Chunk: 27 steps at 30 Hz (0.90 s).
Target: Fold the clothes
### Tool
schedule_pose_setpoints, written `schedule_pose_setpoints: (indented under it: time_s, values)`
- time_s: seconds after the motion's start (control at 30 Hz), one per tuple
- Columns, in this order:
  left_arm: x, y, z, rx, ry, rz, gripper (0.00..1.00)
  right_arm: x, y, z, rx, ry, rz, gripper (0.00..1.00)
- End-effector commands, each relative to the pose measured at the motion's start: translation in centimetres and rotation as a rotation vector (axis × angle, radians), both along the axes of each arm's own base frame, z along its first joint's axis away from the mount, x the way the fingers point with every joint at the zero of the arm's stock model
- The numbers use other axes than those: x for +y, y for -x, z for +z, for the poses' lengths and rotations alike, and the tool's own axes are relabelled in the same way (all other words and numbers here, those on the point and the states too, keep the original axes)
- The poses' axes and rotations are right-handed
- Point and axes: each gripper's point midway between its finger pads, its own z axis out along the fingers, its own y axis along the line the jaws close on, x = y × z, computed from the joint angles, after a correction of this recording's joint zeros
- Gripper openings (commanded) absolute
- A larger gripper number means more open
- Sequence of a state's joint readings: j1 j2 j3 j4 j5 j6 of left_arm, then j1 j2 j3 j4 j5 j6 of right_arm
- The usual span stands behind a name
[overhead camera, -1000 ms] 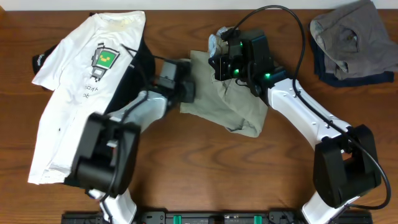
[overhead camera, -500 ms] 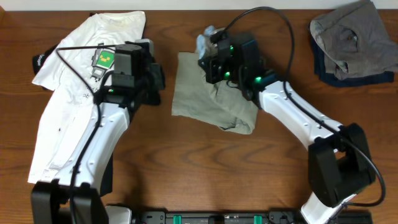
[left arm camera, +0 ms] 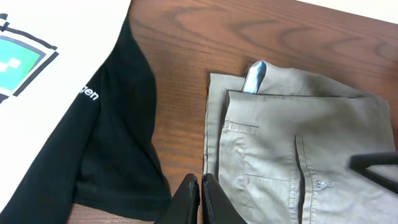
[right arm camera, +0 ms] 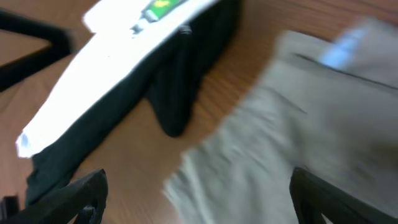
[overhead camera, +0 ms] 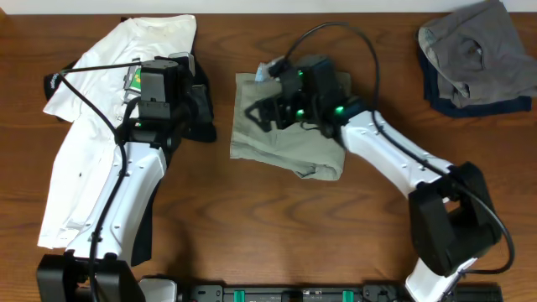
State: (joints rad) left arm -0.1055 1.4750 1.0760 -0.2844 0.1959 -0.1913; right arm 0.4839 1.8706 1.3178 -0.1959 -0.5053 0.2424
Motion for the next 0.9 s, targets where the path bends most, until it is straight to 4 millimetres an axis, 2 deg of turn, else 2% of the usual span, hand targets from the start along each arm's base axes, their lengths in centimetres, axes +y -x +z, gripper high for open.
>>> schedule_pose_setpoints:
  time_s: [0.0, 0.07, 0.23, 0.33, 0.4, 0.47, 0.57, 0.83, 0.87]
  values:
    - [0.1, -0.5, -1.2, 0.029, 0.006, 0.013, 0.07, -4.3, -2.2, 2.6, -0.039, 0.007, -0.08, 0.93]
    - [-0.1, -0.8, -2.1, 0.046, 0.012, 0.004, 0.09, -6.7, -2.4, 1.8, 0.004, 0.039, -0.116, 0.99]
    - [-1.9, -2.0, -4.2, 0.095, 0.06, -0.088, 0.17, -11.6, -2.7, 0.7, 0.069, 0.109, -0.17, 0.99]
    - [-3.1, -2.8, -5.6, 0.149, 0.088, -0.15, 0.17, -14.7, -2.7, 0.3, 0.108, 0.176, -0.208, 0.99]
    - [-3.3, -3.2, -6.9, 0.197, 0.084, -0.167, 0.17, -15.8, -2.3, 0.2, 0.134, 0.199, -0.213, 0.98]
    - [-3.3, -3.7, -7.9, 0.226, 0.08, -0.164, 0.17, -16.0, -1.9, 0.0, 0.156, 0.207, -0.211, 0.94]
    - [-2.2, -4.2, -8.5, 0.229, 0.064, -0.134, 0.17, -14.9, -0.8, -0.7, 0.187, 0.228, -0.181, 0.9]
    - [2.7, -4.3, -7.0, 0.221, 0.077, -0.015, 0.17, -11.9, 2.3, -5.1, 0.327, 0.319, -0.117, 0.88]
    - [3.2, -4.1, -7.0, 0.228, 0.078, -0.006, 0.21, -11.7, 2.6, -5.4, 0.345, 0.323, -0.115, 0.87]
